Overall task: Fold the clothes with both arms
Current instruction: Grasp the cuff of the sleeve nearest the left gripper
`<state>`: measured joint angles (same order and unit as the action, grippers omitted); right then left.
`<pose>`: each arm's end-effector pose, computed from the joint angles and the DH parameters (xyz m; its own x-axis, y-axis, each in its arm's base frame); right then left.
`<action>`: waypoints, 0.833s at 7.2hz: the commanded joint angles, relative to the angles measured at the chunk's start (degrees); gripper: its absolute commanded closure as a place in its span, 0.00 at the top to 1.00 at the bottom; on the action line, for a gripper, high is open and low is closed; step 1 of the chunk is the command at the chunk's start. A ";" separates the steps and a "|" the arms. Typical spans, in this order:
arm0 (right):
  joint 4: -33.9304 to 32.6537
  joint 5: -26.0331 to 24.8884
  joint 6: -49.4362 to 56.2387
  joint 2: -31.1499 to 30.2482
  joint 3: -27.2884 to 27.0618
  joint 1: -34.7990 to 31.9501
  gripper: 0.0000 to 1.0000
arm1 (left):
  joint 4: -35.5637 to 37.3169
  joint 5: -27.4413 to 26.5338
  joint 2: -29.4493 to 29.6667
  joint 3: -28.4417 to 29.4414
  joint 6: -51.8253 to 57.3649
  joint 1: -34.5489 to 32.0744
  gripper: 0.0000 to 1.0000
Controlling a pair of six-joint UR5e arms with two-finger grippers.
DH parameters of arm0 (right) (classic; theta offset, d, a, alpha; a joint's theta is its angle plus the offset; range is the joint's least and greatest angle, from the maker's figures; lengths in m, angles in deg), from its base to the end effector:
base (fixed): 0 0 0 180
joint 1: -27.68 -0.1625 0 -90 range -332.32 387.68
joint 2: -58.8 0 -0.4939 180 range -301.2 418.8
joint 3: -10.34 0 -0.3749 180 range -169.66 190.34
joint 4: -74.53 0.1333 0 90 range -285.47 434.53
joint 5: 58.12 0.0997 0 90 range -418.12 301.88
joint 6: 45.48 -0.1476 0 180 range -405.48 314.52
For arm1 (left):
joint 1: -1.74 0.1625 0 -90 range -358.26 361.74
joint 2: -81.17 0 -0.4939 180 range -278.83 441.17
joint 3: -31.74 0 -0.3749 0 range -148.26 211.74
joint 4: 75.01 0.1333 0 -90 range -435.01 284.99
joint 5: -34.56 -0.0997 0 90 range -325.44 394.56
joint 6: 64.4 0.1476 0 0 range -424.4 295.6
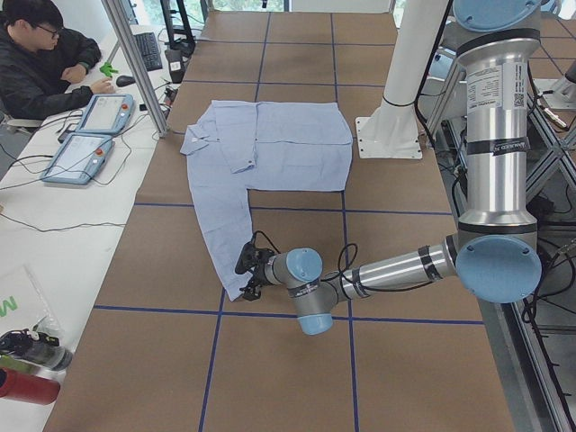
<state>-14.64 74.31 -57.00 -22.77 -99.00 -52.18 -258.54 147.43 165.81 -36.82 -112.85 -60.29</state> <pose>-0.0626 -0.5413 0.5243 0.6871 -0.2662 0.6760 0.0177 0.9363 0.3507 0.1453 -0.4355 0.7854 0.5673 0.2347 -0.7893 0.3608 0.7908 0.4944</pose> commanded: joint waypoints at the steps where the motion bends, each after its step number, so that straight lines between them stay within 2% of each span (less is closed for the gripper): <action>1: 0.05 -0.07 0.18 -0.70 -0.34 -0.03 1.00 | -4.02 -3.59 0.09 3.34 -3.12 3.57 0.98; 4: 0.48 -0.16 0.27 -1.31 -0.26 -0.03 1.00 | -4.12 -7.73 0.97 4.04 -6.48 6.82 0.92; 6: 3.29 -0.16 0.18 -2.63 0.01 -0.03 1.00 | -4.03 -8.10 3.42 6.58 -6.48 7.28 0.87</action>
<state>-12.63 74.15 -56.79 -24.80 -99.13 -52.21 -262.59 139.78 167.82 -31.91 -119.28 -53.38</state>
